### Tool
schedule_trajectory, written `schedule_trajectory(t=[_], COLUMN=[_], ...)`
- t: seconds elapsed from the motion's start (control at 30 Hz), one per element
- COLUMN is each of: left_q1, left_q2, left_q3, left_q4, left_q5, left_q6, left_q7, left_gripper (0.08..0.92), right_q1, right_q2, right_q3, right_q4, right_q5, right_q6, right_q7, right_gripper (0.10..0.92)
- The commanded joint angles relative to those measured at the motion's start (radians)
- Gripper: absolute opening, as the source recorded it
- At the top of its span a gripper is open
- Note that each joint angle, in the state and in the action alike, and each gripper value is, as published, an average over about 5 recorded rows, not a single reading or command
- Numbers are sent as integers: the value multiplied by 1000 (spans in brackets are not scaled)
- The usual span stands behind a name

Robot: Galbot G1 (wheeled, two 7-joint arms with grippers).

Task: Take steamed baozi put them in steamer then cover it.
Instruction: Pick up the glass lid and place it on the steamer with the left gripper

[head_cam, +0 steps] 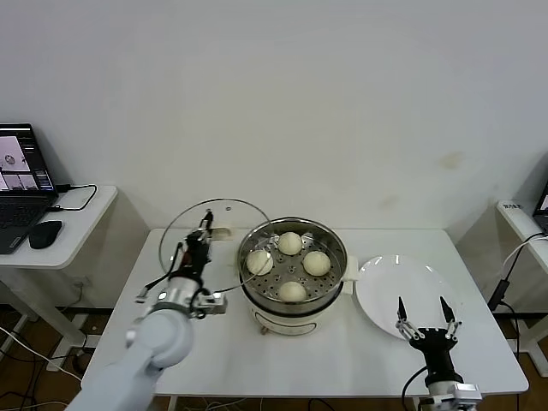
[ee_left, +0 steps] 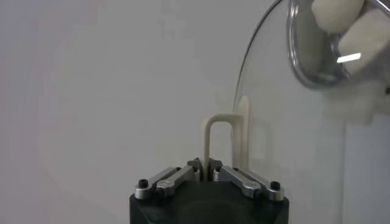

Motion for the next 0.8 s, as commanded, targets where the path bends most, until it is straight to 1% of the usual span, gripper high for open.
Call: schedule_trajectory(t=[0.03, 0.1, 0.2, 0.4, 0.6, 0.8], left_q1=[-167, -168, -167, -166, -162, -147], left_q2=[-255, -298, -339, -377, -389, -363], left_q3=[186, 200, 225, 249, 259, 255], left_q4=[116, 135, 152, 199, 227, 230], left_q5=[206, 218, 224, 227, 236, 248], left_q6=[78, 78, 78, 73, 66, 51], left_q7=[129, 129, 127, 118, 116, 127], left_gripper=[144, 145, 144, 144, 144, 144], right_q1=[3, 3, 4, 3, 3, -3], right_q2=[27, 27, 26, 17, 16, 16], right_q3=[-28, -31, -33, -26, -27, -26], right_q4=[-5, -5, -8, -13, -13, -11], right_q5=[-77, -80, -80, -68, -58, -56], right_q6=[5, 6, 6, 8, 7, 10], right_q7=[15, 16, 16, 15, 12, 10], right_gripper=[823, 823, 823, 823, 822, 823])
